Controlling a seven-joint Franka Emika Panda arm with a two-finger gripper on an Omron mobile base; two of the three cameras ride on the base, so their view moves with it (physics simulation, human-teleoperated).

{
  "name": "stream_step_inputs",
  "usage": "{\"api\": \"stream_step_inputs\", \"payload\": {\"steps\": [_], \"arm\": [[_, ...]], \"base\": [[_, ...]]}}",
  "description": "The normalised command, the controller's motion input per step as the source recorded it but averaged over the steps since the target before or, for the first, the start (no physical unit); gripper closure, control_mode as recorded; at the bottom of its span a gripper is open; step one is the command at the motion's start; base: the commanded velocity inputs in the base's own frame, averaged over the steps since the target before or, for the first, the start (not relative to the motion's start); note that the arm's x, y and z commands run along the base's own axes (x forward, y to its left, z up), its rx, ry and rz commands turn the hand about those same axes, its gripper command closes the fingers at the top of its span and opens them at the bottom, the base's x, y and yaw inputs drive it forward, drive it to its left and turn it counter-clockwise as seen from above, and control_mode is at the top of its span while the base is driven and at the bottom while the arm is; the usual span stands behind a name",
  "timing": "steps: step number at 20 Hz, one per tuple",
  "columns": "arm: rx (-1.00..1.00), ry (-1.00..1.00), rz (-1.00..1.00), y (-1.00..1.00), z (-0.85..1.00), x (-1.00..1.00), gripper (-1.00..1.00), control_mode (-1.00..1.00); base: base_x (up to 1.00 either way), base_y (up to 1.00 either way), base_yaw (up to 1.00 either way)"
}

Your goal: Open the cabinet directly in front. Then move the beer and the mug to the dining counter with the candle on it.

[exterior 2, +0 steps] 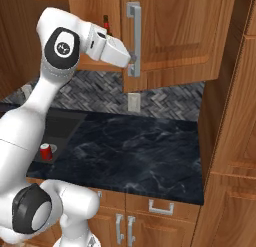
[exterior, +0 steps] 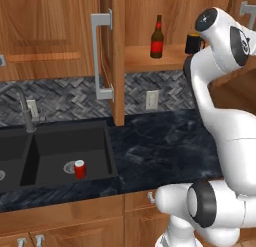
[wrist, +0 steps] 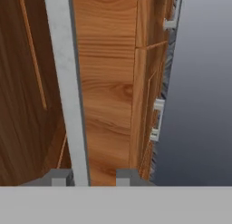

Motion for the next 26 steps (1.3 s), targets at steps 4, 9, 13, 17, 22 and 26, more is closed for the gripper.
{"api": "stream_step_inputs", "payload": {"steps": [4,9,13,17,22,26], "arm": [[0.15,-0.08,0.0,-0.88,0.05,-0.56,1.0,-1.0],[0.09,-0.1,0.05,-0.03,0.0,-0.15,-1.0,-1.0],[0.03,-0.08,0.06,0.14,0.0,-0.26,-1.0,-1.0],[0.03,-0.03,0.06,0.19,0.07,-0.44,-1.0,-1.0],[0.01,0.0,0.0,0.47,0.17,-0.5,-1.0,-1.0],[0.0,0.0,0.0,0.66,0.09,-0.3,-1.0,-1.0]], "base": [[0.0,0.0,0.0],[0.0,0.0,0.0],[0.0,0.0,0.0],[0.0,0.0,0.0],[0.0,0.0,0.0],[0.0,0.0,0.0]]}}
